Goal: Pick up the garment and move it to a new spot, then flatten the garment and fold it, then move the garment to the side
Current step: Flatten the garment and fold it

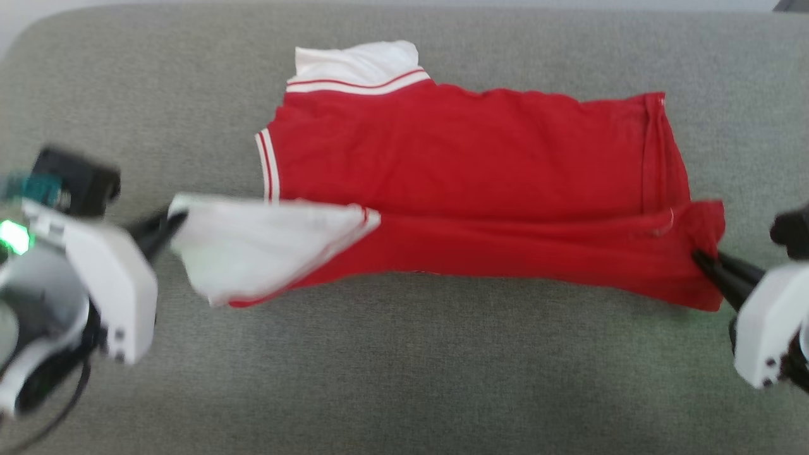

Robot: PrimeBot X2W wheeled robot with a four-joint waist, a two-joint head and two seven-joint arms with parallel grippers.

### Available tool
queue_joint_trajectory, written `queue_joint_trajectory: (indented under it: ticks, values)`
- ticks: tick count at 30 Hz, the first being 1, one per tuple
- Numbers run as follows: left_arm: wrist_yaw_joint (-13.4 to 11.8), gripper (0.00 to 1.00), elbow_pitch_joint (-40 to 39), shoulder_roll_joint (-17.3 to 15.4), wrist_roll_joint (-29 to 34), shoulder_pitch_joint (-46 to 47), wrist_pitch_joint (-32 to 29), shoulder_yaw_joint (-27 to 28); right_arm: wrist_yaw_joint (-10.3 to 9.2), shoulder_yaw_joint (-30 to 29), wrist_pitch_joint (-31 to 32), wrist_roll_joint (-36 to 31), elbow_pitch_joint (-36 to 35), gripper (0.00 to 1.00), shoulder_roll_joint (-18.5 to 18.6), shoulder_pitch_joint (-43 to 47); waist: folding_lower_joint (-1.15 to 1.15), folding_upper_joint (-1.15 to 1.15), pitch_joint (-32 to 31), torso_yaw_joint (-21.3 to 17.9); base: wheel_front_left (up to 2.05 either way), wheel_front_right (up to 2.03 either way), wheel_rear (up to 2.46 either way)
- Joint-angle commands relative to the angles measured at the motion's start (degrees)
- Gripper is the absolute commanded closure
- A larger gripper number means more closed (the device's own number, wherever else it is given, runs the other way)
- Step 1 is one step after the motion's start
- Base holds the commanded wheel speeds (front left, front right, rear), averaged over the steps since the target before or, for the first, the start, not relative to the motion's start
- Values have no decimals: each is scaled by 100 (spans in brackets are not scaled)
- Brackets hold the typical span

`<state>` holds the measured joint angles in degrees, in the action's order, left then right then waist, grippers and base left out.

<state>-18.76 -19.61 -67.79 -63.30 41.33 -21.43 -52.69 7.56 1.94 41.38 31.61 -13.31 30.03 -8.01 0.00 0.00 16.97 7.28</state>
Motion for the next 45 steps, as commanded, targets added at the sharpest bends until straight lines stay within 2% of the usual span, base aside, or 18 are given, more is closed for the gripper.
queue_joint_trajectory:
  ticks: [1,9,19,21,22,24,25,26,27,31,35,41,45]
  values:
    - [83,100,141,97,93,154,-33,18,-14,19,29,-61,58,100,-40,-99,0,0,82,-40,0,0,0]
    - [1139,100,2050,1269,676,1380,-328,-190,-14,211,-15,-528,863,100,-458,-1183,0,0,430,-163,0,0,0]
    - [2189,100,4714,2556,416,1916,-432,-445,-14,900,-275,-652,2207,100,-663,-2255,0,0,780,-308,0,0,0]
    - [2284,100,5090,2749,316,1951,-481,-445,-14,1018,-289,-615,2433,96,-682,-2386,0,0,801,-317,0,0,0]
    - [2332,85,5244,2823,280,1987,-525,-458,-14,1091,-251,-585,2538,93,-688,-2424,0,0,807,-319,0,0,0]
    - [2400,54,5504,2928,205,2052,-576,-465,-14,1215,-258,-533,2698,71,-677,-2514,0,0,806,-318,0,0,0]
    - [2418,12,5608,2971,144,2072,-581,-434,-14,1282,-265,-502,2743,58,-674,-2562,0,0,799,-313,0,0,0]
    - [2441,0,5692,3000,94,2099,-588,-401,-14,1352,-235,-448,2778,27,-663,-2596,0,0,787,-311,0,0,0]
    - [2461,0,5721,3012,74,2152,-537,-369,-9,1386,-240,-442,2806,0,-624,-2626,0,0,773,-306,0,0,0]
    - [2488,0,5687,2969,14,2200,-481,-287,-9,1297,-409,-423,2790,0,-636,-2703,0,0,720,-290,0,0,0]
    - [2408,0,5389,2767,-4,2132,-537,-267,-10,1101,-666,-475,2603,0,-595,-2588,0,0,621,-238,0,0,0]
    - [2001,0,4423,2309,-235,1754,-713,-163,-9,521,-1177,-677,2105,0,-809,-2298,0,0,466,-179,0,0,0]
    - [1684,0,3644,1962,-448,1291,-786,-117,-10,-49,-1594,-956,1714,0,-1132,-2041,0,0,395,-170,0,0,0]
